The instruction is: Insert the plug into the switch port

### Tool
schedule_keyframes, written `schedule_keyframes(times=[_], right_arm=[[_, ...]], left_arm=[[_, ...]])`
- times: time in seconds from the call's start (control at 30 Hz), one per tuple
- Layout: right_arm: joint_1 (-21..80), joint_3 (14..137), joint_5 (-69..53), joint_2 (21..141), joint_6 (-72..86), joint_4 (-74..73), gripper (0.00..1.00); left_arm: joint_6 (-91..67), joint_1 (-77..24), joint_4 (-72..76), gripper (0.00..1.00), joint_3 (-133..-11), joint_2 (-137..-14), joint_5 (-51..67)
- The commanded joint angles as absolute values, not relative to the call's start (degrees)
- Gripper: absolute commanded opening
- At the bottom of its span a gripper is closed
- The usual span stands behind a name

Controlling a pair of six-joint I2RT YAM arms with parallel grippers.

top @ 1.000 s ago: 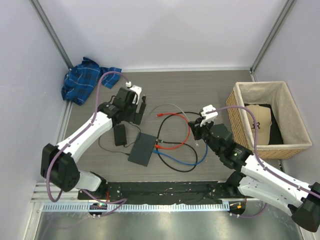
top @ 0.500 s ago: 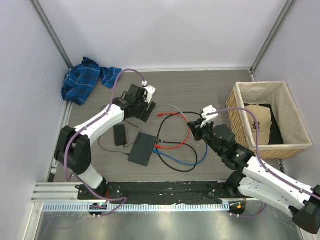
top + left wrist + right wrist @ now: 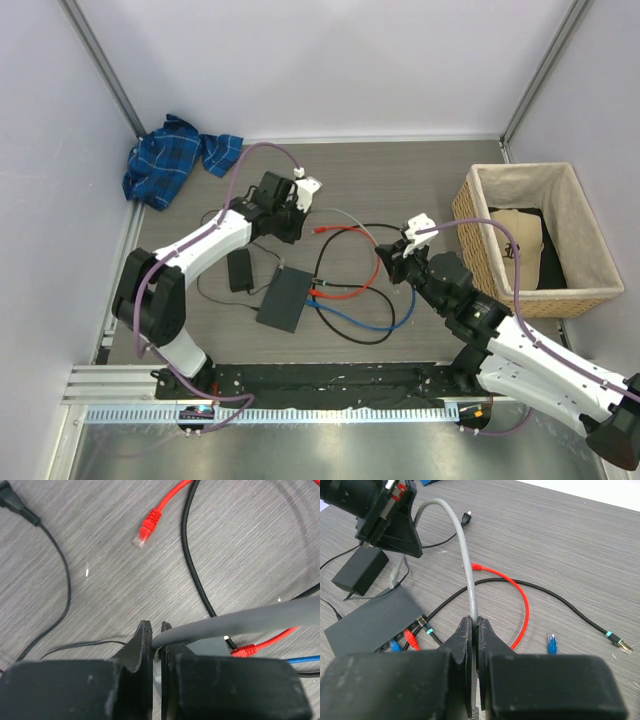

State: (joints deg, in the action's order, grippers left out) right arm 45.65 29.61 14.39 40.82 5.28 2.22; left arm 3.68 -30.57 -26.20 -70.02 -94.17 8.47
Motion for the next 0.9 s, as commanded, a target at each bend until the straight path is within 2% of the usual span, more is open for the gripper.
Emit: schedule_keyframes(times=[0.0,0.1,0.13,0.2,0.23,0.33,0.53,0.87], right_arm=[[45.9,29.9,16.8,41.2,5.7,4.9,0.02],[45.9,31.6,13.6,43.0,6.2,2.6,0.2],[45.9,33.3,12.5,43.8,6.2,1.8,0.34],[46.0,35.3,9.7,45.6,6.7,-1.3,0.45],[45.9,37.4,7.3,46.4,7.0,-1.9,0.53],[45.9,41.6,4.4,48.7,8.3,-4.0,0.65],[45.6,52.7,0.8,52.0,9.0,-10.9,0.75],[44.7,60.7,-9.0,57.3,9.3,-14.0,0.74]], left_arm=[[4.6,-29.8,-23.7,0.0,-69.9,-88.3,5.1],[5.4,-30.8,-23.3,0.0,-69.0,-83.9,-0.6],[6.5,-31.5,-23.0,0.0,-68.1,-82.5,-3.3],[7.5,-34.4,-22.1,0.0,-66.2,-80.1,-9.8],[7.8,-35.6,-21.8,0.0,-65.7,-77.5,-11.6],[7.6,-39.6,-20.8,0.0,-62.9,-73.1,-16.6],[6.5,-46.0,-20.0,0.0,-59.8,-67.9,-22.8],[8.1,-51.7,-17.8,0.0,-57.8,-66.3,-26.1]])
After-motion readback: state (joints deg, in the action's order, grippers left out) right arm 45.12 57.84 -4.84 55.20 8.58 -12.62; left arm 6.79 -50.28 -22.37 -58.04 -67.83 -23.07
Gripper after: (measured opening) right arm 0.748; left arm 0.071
